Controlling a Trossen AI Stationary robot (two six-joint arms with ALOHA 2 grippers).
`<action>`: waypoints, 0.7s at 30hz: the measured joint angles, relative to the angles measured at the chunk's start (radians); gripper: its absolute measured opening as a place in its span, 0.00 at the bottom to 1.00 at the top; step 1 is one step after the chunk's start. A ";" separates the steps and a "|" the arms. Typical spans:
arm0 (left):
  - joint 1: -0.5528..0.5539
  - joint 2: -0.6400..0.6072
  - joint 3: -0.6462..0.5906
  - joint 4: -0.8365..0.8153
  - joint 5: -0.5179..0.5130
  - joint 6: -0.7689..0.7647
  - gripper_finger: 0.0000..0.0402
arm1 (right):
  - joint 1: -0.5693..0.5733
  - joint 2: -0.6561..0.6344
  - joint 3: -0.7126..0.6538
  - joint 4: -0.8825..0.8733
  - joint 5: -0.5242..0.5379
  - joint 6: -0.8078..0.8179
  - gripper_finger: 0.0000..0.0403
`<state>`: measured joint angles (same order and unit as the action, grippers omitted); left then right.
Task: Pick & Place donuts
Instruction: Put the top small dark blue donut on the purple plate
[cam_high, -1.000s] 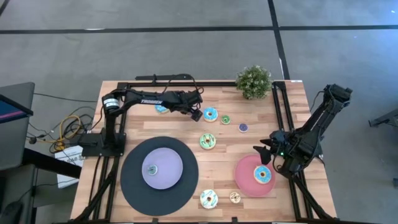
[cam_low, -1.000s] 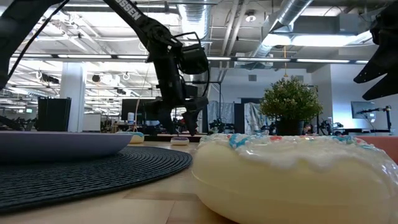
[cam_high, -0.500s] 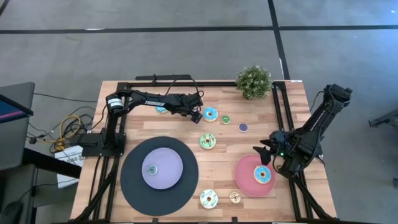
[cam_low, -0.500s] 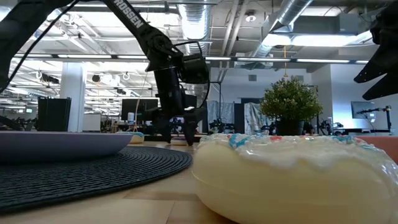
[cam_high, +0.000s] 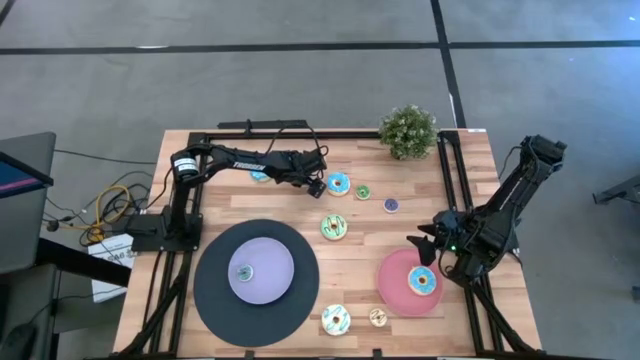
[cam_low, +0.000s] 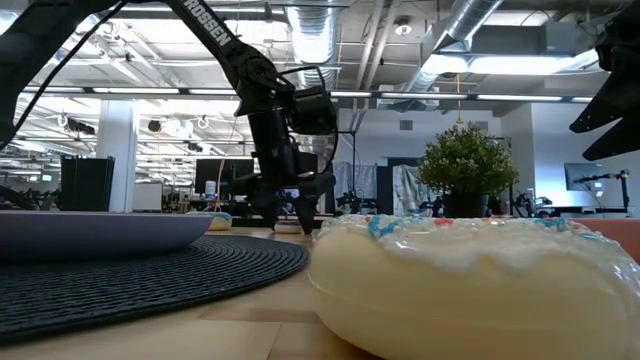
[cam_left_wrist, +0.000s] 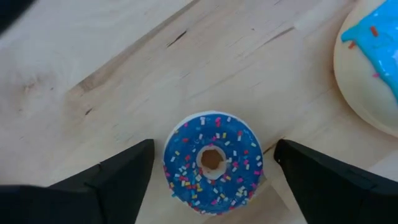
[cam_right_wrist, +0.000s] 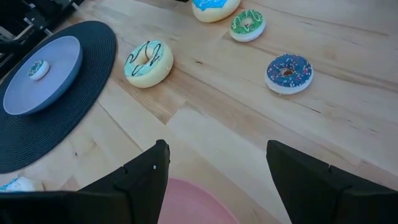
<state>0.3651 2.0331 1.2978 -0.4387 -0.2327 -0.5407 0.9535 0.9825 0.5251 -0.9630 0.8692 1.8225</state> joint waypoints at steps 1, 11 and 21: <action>0.000 0.000 0.000 0.000 0.004 0.000 0.80 | 0.000 0.000 0.000 0.000 0.000 0.000 0.64; 0.001 0.001 -0.001 -0.001 0.019 -0.004 0.68 | 0.000 0.000 0.000 0.006 -0.001 0.001 0.64; -0.011 -0.001 -0.001 -0.015 0.019 -0.003 0.68 | 0.000 0.000 0.000 0.007 -0.001 0.000 0.64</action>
<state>0.3545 2.0324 1.2968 -0.4541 -0.2134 -0.5442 0.9535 0.9825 0.5251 -0.9560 0.8680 1.8229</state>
